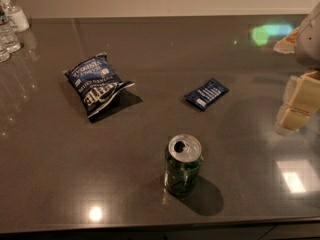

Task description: Move green can near rxbar blueberry

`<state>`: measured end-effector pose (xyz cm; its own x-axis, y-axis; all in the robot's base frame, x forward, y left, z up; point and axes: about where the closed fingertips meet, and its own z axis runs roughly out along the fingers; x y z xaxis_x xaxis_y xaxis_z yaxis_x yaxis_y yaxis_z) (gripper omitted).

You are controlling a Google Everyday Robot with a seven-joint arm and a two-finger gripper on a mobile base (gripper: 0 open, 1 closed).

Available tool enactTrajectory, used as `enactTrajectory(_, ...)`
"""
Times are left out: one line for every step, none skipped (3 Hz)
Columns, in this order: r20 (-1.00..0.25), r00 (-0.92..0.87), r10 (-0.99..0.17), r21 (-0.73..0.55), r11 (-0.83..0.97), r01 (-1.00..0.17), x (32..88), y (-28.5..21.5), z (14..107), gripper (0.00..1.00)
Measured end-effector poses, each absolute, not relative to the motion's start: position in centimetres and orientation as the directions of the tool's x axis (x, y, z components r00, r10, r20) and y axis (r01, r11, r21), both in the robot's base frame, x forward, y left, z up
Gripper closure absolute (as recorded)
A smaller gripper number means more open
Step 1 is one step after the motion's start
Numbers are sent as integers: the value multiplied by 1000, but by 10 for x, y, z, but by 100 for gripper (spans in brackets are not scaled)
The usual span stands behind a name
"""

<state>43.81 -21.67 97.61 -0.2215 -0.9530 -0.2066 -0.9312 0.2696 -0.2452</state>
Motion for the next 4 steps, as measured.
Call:
enactTrajectory(-208,-219,-953,-248,268,-931,438,-216,977,0)
enactTrajectory(-243,-151,-958,-241,211,-947,432,-199,972,0)
enactTrajectory(-320,-61,-945,-206,132,-970,417,-169,954,0)
enactTrajectory(-419,3,-908,-152,67,-986,402,-140,934,0)
